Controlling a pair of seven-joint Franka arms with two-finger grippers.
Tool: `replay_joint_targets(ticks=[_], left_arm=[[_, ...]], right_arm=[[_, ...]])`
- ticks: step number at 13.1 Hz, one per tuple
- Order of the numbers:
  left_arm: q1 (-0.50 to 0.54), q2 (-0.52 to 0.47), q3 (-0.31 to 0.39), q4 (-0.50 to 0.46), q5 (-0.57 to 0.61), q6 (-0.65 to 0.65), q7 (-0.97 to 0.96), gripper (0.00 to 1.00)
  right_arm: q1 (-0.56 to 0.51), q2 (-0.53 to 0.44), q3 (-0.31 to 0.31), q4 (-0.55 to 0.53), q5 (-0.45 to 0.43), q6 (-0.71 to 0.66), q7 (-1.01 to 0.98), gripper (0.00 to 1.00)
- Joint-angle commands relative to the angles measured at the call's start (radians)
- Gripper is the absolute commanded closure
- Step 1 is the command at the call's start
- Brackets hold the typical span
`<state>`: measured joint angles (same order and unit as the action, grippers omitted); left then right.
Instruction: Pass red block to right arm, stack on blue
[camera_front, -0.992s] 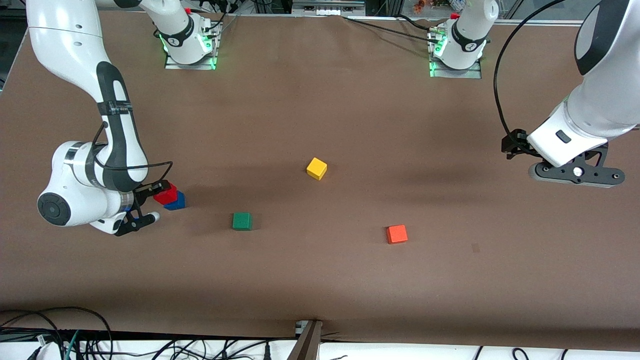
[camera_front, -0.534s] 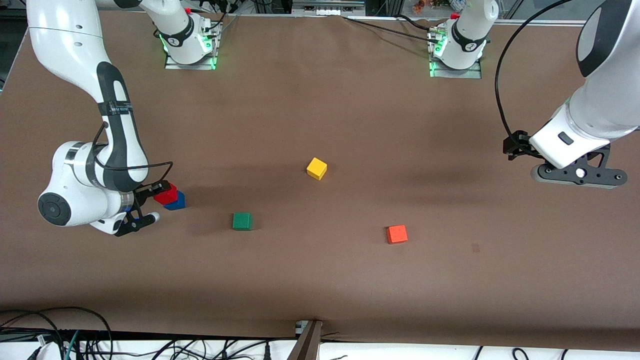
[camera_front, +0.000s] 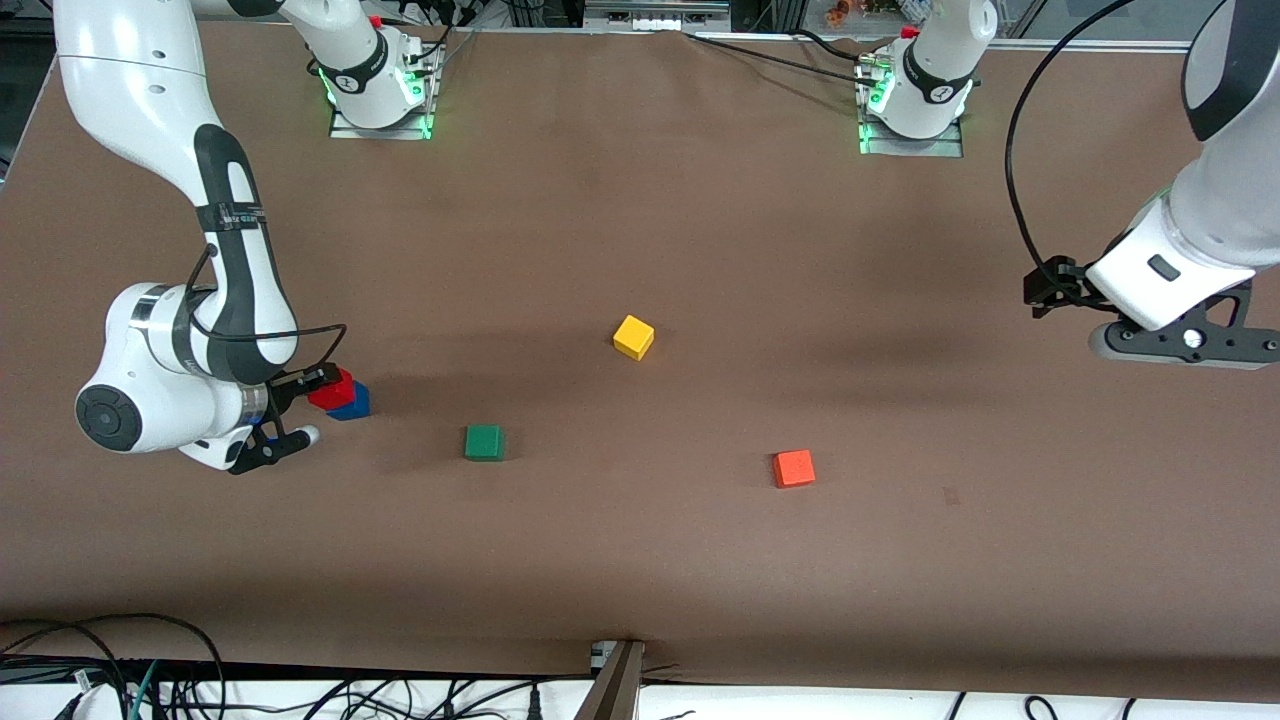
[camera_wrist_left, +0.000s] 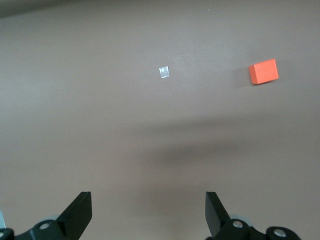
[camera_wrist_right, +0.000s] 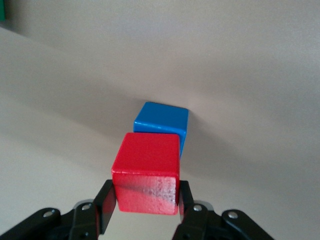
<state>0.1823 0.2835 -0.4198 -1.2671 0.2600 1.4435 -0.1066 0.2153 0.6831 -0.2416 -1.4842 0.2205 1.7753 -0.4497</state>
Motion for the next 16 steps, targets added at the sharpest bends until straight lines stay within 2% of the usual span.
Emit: replay_joint_targets(ticks=[1,2,3,5,7,10,16], left_arm=[[0.008,-0.128,0.05,-0.15,-0.042,0.104,0.013,0.0],[0.002,-0.157,0.08,-0.185,-0.053,0.141,0.013,0.0],[-0.004,-0.188,0.111,-0.218,-0.077,0.167,0.013,0.0],[-0.053,-0.262,0.214,-0.306,-0.148,0.228,0.015,0.0],[-0.125,-0.323,0.295,-0.382,-0.165,0.259,0.028,0.0],[-0.214,-0.342,0.377,-0.393,-0.154,0.259,0.041,0.0],[-0.205,-0.346,0.378,-0.376,-0.171,0.252,0.091,0.0]], right_arm=[[-0.001,0.023,0.007,-0.004,-0.001,0.033,0.005,0.32],[0.001,0.023,0.007,-0.004,0.0,0.035,0.003,0.07],[0.001,0.023,0.007,-0.004,0.003,0.035,0.003,0.0],[0.006,0.021,0.007,0.016,0.007,0.032,0.003,0.0],[0.006,0.015,0.007,0.044,0.007,0.021,0.0,0.0],[0.007,0.006,0.007,0.093,0.008,-0.025,-0.004,0.0],[-0.002,-0.055,-0.007,0.189,0.0,-0.204,-0.001,0.0]])
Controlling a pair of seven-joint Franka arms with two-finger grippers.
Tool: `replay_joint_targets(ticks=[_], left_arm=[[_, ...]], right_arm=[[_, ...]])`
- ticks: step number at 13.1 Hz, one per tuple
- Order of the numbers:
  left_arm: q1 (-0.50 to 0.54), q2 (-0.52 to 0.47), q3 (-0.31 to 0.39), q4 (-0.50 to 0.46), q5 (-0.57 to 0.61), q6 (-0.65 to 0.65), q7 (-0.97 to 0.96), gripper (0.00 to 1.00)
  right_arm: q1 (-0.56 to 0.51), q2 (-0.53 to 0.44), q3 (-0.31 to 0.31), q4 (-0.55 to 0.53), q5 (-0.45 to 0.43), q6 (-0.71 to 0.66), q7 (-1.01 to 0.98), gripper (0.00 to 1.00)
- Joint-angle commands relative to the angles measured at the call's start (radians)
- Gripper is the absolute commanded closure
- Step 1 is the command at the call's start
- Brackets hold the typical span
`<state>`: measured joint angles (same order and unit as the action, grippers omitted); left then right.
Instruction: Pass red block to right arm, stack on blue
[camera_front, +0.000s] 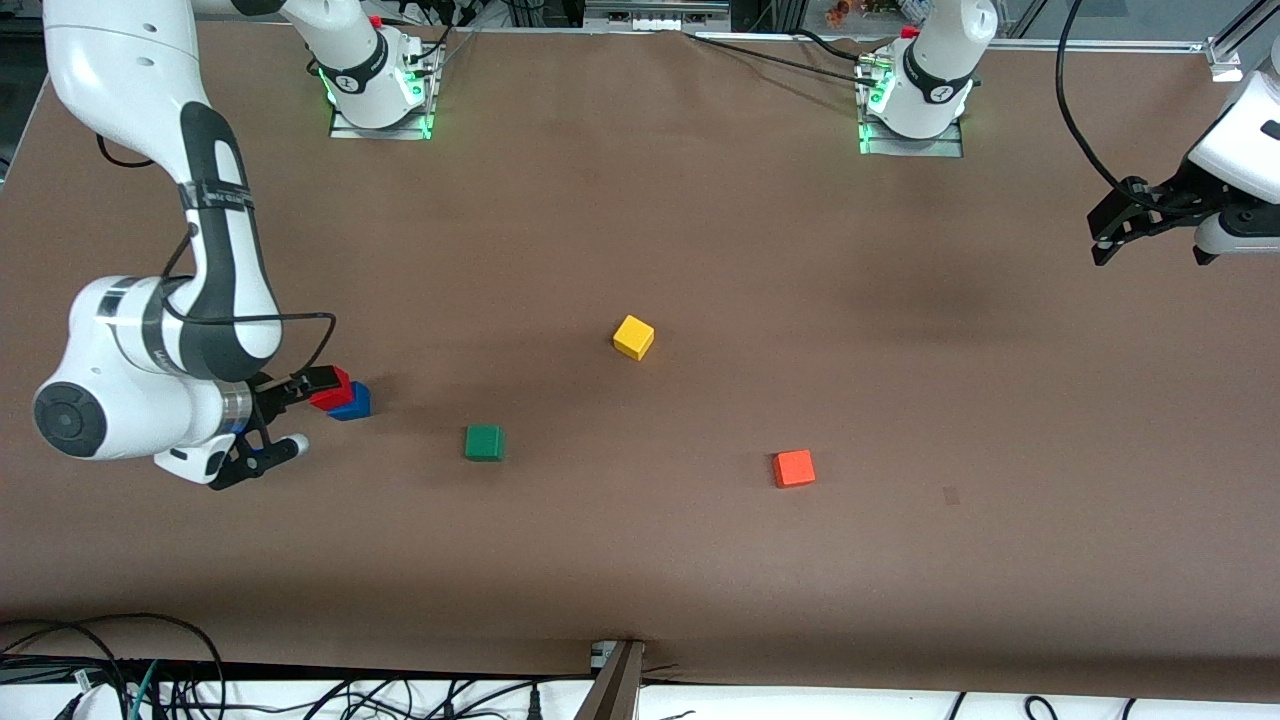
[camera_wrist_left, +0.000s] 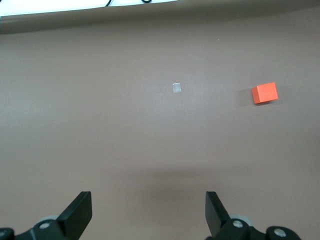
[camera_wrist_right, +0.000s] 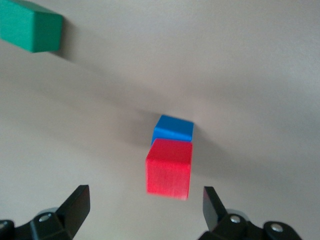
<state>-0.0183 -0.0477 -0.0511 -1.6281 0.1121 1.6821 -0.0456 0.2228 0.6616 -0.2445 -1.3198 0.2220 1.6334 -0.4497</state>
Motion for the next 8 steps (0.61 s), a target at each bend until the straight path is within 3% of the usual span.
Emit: replay_joint_targets(ticks=[1,8], left_arm=[[-0.009,-0.014,0.01,-0.007,-0.028,0.013,0.032,0.0],[-0.008,0.092,0.013,0.056,-0.075,0.002,0.032,0.0]], right_arm=[[-0.013,-0.046,-0.006,0.033,-0.001,-0.087,0.0,0.0],[-0.01,-0.166,-0.061,0.042,-0.012,-0.233,0.052,0.0]])
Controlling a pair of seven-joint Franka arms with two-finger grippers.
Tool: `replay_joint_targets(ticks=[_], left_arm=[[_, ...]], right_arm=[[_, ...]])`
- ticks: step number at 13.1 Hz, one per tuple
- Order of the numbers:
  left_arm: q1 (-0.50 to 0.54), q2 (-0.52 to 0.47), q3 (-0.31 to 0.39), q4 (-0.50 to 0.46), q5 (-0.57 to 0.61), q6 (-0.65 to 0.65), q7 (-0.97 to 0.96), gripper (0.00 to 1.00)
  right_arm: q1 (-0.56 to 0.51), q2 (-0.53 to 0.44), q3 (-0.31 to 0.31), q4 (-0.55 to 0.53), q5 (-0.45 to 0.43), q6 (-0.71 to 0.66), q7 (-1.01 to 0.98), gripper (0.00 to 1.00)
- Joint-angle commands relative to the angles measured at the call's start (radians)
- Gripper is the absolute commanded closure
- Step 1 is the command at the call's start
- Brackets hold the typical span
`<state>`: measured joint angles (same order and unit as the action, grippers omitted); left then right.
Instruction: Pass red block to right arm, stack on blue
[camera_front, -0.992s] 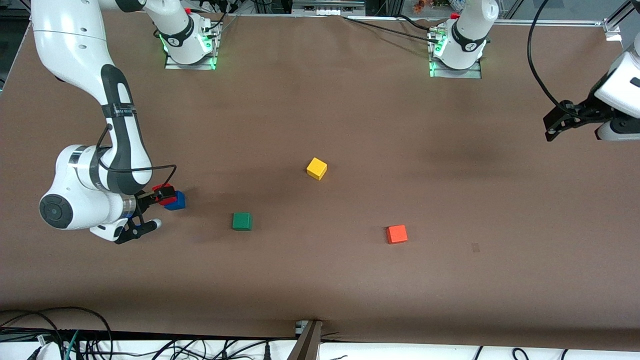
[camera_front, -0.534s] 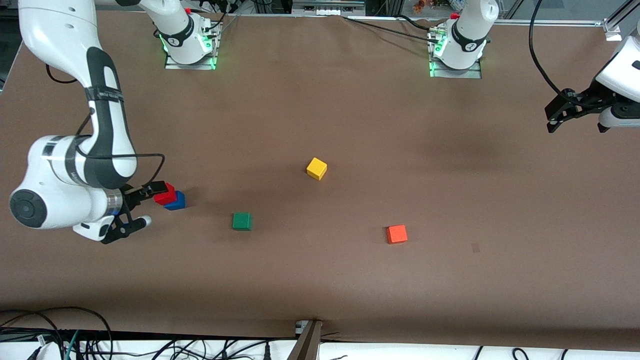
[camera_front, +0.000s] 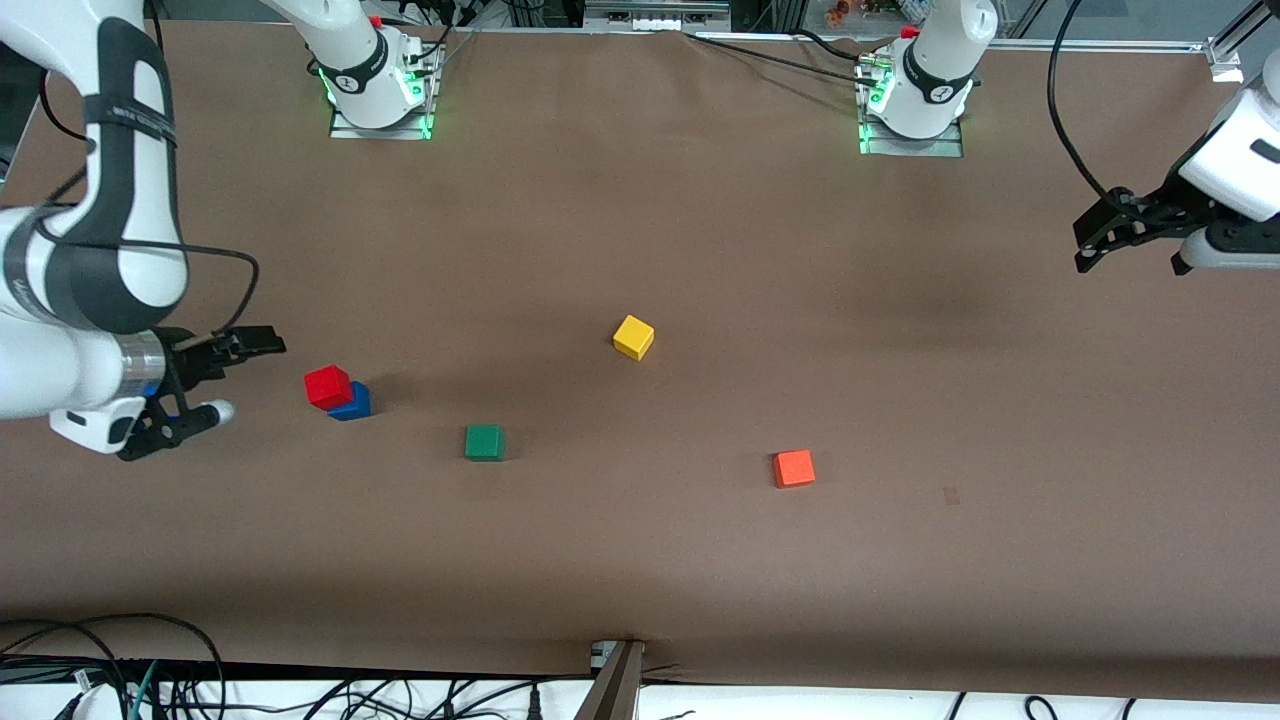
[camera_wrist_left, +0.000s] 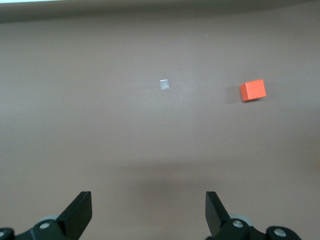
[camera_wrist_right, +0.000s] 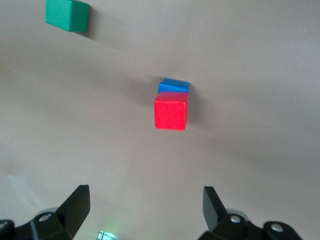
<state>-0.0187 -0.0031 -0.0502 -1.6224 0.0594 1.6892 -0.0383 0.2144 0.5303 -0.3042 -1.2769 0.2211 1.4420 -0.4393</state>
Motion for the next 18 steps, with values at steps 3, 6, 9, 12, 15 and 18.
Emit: replay_joint_targets(ticks=[3,6,9,12,15,18], left_arm=[[-0.009,0.072,0.01,0.05,-0.021,-0.002,0.028,0.0],[-0.006,0.069,0.003,0.05,-0.02,0.004,0.029,0.0],[-0.004,0.066,0.001,0.049,-0.021,0.0,0.029,0.0],[-0.003,0.065,0.004,0.047,-0.017,-0.002,0.028,0.0],[-0.003,0.071,0.001,0.047,-0.015,0.004,0.025,0.0],[-0.004,0.078,0.001,0.049,-0.021,0.012,0.014,0.0]], right_arm=[[-0.003,-0.133,0.02,-0.031,-0.063,-0.055,0.213,0.0],[-0.013,-0.287,0.071,-0.157,-0.152,-0.063,0.267,0.0],[-0.081,-0.401,0.148,-0.254,-0.195,-0.061,0.408,0.0],[-0.151,-0.484,0.213,-0.306,-0.187,-0.035,0.399,0.0],[-0.181,-0.533,0.254,-0.317,-0.276,-0.026,0.398,0.0],[-0.173,-0.562,0.257,-0.302,-0.273,-0.031,0.395,0.0]])
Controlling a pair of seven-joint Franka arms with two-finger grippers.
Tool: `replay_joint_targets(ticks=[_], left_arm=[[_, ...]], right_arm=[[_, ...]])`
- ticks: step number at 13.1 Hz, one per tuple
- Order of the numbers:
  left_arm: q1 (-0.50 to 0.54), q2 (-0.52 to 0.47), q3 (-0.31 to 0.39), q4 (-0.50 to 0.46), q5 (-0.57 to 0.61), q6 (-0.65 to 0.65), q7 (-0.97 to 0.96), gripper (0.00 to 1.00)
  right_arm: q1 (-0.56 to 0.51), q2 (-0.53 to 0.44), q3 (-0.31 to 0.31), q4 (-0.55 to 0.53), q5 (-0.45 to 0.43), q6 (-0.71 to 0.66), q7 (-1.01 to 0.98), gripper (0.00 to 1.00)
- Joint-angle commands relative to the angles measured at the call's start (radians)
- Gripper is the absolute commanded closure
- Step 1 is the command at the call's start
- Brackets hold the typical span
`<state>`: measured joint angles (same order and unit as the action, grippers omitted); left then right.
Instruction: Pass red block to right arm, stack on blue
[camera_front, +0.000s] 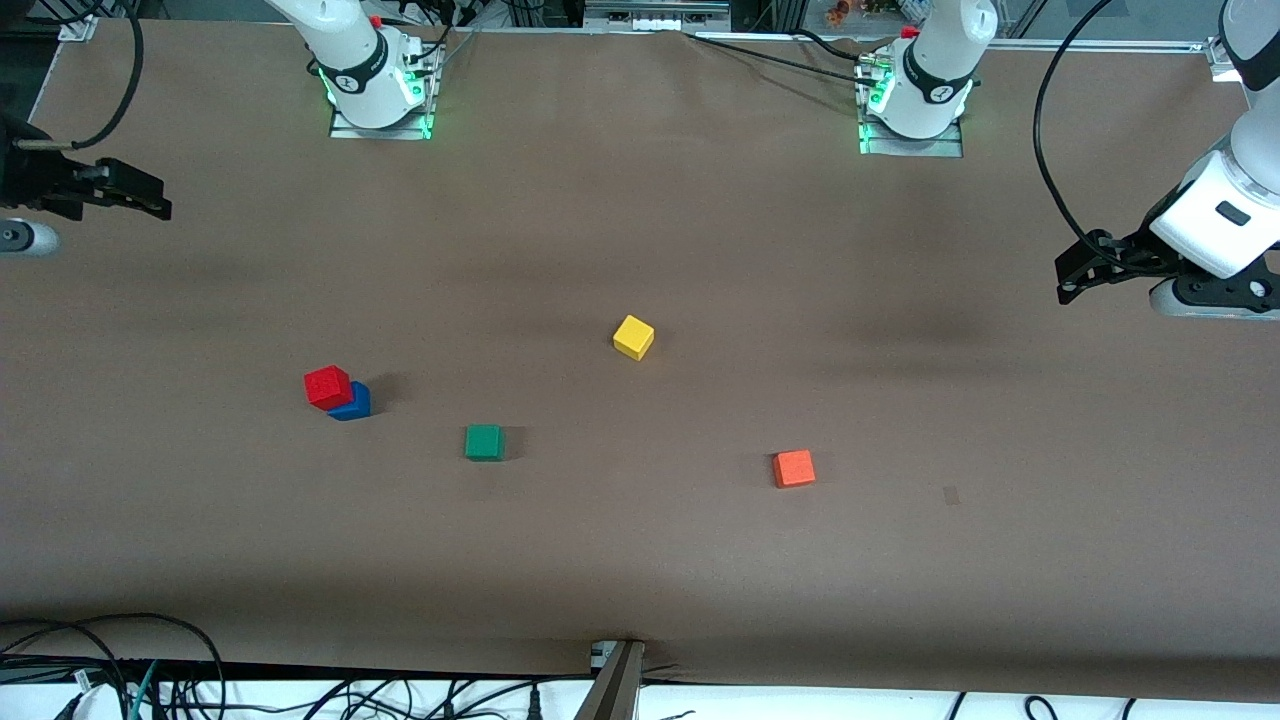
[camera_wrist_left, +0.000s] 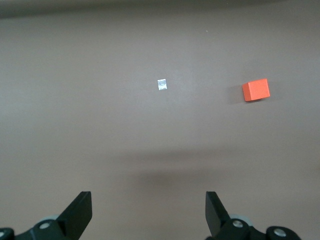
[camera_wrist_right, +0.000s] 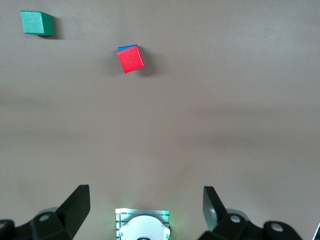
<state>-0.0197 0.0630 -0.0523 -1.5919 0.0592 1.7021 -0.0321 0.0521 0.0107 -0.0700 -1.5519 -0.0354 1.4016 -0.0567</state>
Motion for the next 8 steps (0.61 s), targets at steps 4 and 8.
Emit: replay_joint_targets(ticks=[4,8], left_arm=[[-0.002,0.012,0.008,0.018,-0.024,-0.002,0.009,0.0],[-0.002,0.011,0.008,0.017,-0.022,-0.007,0.009,0.0]], right_arm=[[-0.011,-0.045,0.024,0.004,-0.008,-0.061,0.014,0.0],[-0.009,-0.022,0.022,0.025,-0.006,-0.059,0.012,0.0]])
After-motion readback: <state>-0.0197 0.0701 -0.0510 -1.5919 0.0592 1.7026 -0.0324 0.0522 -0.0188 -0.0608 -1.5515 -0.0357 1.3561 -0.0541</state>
